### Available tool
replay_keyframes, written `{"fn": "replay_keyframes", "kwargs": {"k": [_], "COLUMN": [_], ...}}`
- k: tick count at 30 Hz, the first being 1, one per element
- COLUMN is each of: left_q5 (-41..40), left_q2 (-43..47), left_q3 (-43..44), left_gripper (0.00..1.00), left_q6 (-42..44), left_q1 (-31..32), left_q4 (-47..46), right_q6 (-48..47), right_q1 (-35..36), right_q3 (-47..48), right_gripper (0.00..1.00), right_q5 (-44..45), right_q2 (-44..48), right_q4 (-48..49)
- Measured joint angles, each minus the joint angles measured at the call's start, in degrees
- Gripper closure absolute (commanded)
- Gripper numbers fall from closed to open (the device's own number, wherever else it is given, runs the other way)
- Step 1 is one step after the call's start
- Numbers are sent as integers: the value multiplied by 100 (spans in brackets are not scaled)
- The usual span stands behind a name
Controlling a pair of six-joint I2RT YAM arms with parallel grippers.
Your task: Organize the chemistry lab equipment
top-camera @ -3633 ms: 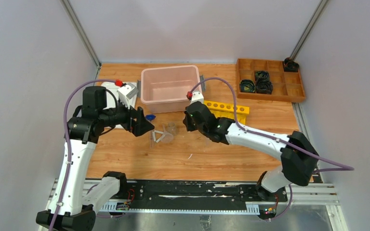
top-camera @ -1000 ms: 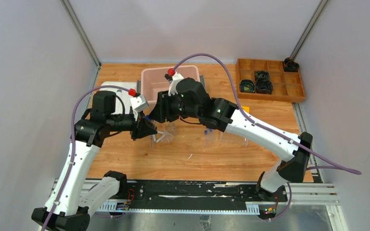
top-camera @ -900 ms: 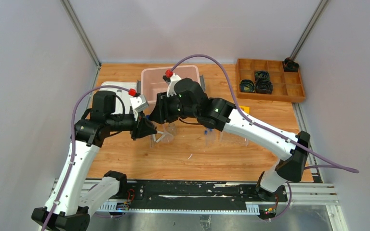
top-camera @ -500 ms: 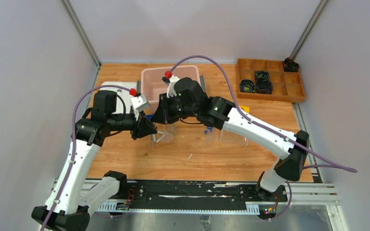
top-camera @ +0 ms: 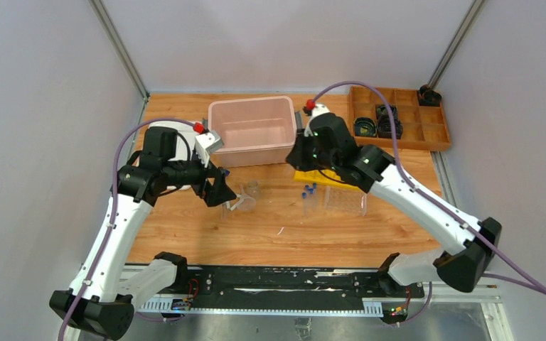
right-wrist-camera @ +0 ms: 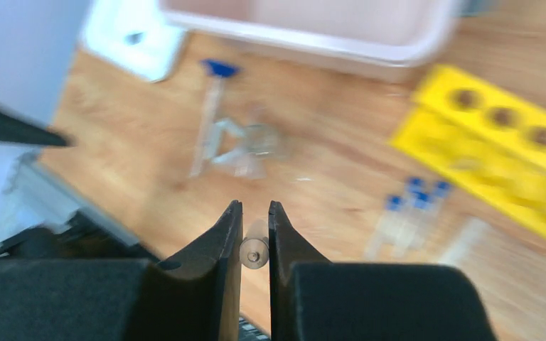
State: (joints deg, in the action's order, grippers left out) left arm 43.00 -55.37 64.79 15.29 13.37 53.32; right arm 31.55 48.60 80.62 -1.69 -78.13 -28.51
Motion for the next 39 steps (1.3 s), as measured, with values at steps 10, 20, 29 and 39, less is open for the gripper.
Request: {"fn": "replay_keyframes", "kwargs": {"k": [10, 20, 29, 39], "left_q5": [-310, -332, -304, -271], "left_q2": [-33, -33, -7, 20], "left_q3": [79, 79, 79, 79], "left_gripper": [0, 0, 0, 0], "left_q6": [-208, -225, -203, -201], "left_q1": [0, 0, 0, 0], "left_q4": [2, 2, 2, 2], "right_q6": [-859, -881, -894, -949], "right_q1": [-1300, -2181, -2267, -2277], "right_q3": [-1694, -2350, -2588, -2756], "right_gripper": [100, 100, 100, 100], "right_q5": [2398, 2830, 2815, 2815], "right_q2": [1327, 1296, 852, 529], "right_q4": [-155, 308, 1067, 1633]}}
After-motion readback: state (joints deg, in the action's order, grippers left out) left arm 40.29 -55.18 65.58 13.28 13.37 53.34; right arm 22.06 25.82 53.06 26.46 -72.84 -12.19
